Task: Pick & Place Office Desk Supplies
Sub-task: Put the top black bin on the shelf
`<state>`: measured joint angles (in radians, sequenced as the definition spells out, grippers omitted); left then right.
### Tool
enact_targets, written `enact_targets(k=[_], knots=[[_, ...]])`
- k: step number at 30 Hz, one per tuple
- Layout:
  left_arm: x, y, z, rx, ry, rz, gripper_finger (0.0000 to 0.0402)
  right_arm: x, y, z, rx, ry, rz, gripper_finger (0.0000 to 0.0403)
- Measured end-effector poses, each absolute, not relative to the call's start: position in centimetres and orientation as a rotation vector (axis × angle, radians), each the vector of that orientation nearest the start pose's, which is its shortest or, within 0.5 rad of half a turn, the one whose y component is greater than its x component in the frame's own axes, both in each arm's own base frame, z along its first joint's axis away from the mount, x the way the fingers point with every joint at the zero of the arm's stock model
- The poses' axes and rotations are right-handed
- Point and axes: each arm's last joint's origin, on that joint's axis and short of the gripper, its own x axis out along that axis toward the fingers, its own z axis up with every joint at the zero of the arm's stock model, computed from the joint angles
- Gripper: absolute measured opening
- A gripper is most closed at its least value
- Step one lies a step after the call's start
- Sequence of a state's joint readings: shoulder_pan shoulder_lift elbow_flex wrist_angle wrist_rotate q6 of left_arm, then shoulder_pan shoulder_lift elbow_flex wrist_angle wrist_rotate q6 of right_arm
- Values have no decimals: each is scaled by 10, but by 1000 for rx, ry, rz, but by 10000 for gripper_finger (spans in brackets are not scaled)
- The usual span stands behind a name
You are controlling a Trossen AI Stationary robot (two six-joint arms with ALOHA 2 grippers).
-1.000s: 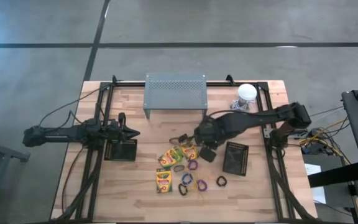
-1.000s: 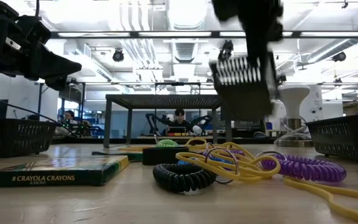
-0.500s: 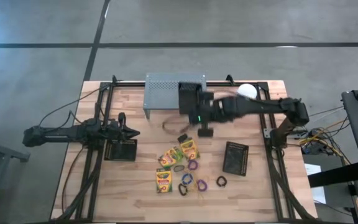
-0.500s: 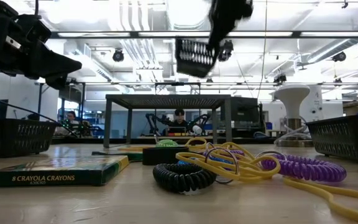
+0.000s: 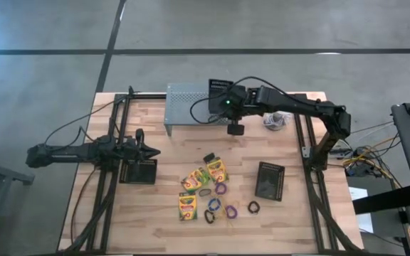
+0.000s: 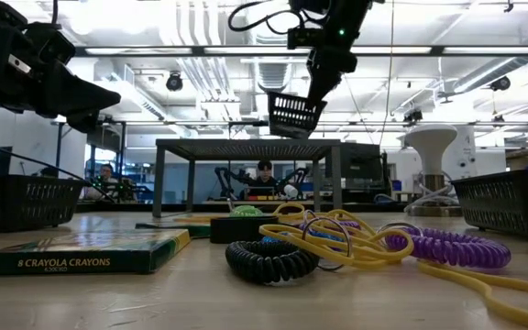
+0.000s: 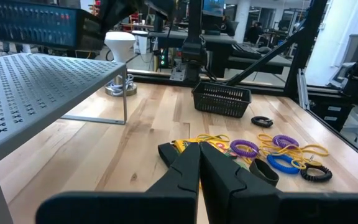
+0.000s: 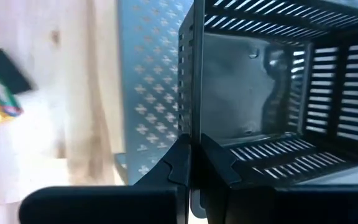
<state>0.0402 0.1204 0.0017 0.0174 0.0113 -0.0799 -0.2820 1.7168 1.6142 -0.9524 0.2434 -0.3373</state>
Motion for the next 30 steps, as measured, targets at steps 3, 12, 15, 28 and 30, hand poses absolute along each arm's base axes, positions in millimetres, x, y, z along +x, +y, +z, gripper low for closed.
enact_targets(k=[3, 12, 15, 28, 30], knots=[[104, 4, 156, -82, 100, 33, 14, 340, -103, 315, -248, 1127, -287, 13], [104, 4, 156, -90, 101, 33, 14, 340, -99, 308, -216, 1146, -302, 13], [104, 4, 156, -90, 100, 33, 14, 340, -99, 307, -211, 1149, -304, 21], [104, 4, 156, -90, 104, 34, 14, 340, -95, 306, -154, 1148, -334, 78], [104, 4, 156, -90, 104, 34, 14, 340, -93, 307, -137, 1142, -344, 86]])
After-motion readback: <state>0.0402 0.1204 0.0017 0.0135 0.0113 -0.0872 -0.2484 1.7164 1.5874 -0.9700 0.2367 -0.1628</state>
